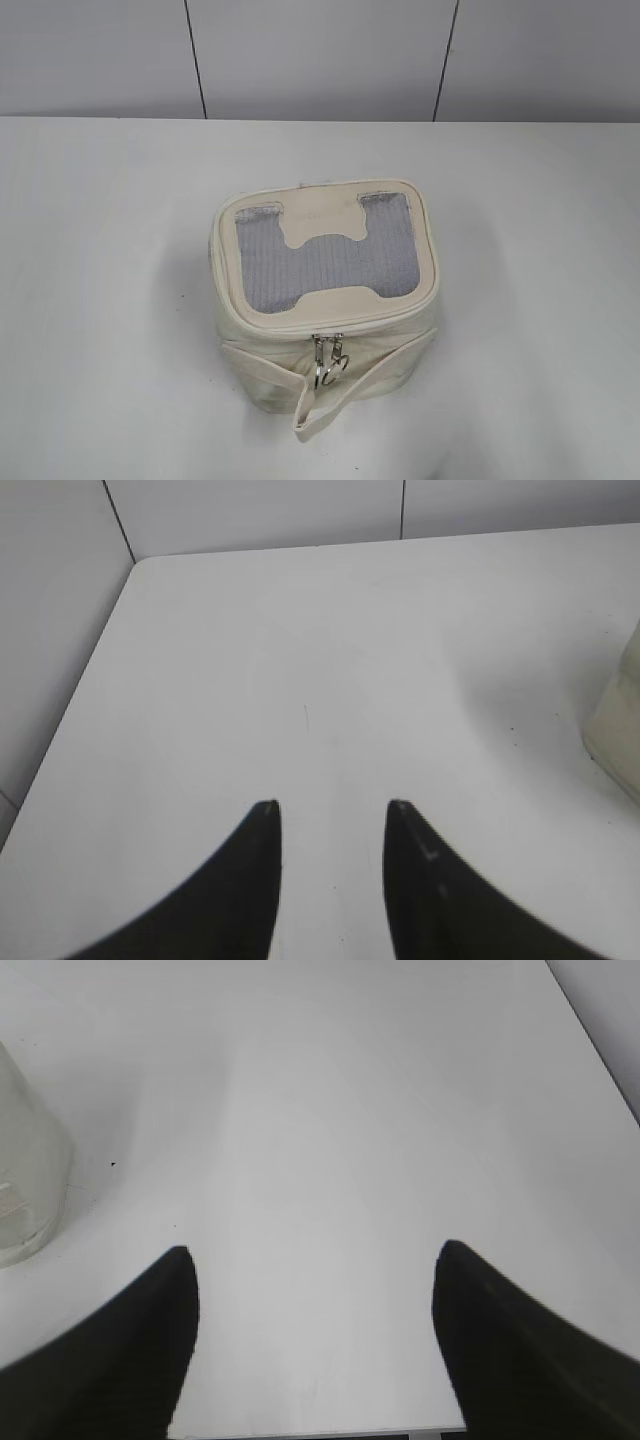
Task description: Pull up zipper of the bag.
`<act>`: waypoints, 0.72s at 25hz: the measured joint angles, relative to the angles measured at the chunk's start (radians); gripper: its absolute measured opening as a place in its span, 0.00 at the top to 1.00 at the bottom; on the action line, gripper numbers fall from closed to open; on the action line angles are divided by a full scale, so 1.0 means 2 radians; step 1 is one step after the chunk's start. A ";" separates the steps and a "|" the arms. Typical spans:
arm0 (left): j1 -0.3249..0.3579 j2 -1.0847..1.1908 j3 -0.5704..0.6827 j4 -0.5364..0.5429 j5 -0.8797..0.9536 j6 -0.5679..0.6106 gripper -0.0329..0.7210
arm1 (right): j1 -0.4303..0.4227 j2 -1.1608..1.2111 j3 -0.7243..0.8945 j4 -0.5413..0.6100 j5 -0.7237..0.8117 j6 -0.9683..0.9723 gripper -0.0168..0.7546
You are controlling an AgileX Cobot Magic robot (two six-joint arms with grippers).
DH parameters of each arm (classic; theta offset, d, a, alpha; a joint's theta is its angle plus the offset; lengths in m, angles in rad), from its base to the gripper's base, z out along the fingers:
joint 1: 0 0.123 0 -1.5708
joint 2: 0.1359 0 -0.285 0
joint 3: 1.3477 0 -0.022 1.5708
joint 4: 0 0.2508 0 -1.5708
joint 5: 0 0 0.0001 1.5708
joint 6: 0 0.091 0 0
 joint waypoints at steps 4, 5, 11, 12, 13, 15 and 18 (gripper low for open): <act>0.000 0.000 0.000 0.000 0.000 0.000 0.60 | 0.000 0.000 0.000 0.000 0.000 0.000 0.24; 0.000 0.000 0.000 0.000 0.000 0.000 0.60 | 0.000 0.000 0.000 0.000 0.000 0.000 0.24; 0.000 0.000 0.000 0.000 0.000 0.000 0.60 | 0.000 0.000 0.000 0.000 0.000 0.000 0.24; 0.000 0.000 0.000 0.000 0.000 0.000 0.60 | 0.000 0.000 0.000 0.000 0.000 0.000 0.24; 0.000 0.000 0.000 0.000 0.000 0.000 0.60 | 0.000 0.000 0.000 0.000 0.000 0.000 0.24; 0.000 0.000 0.000 0.000 0.000 0.000 0.61 | 0.000 0.000 0.000 0.000 0.000 0.000 0.24; 0.000 0.000 0.000 0.000 0.000 0.000 0.63 | 0.000 0.000 0.000 0.000 0.000 0.000 0.24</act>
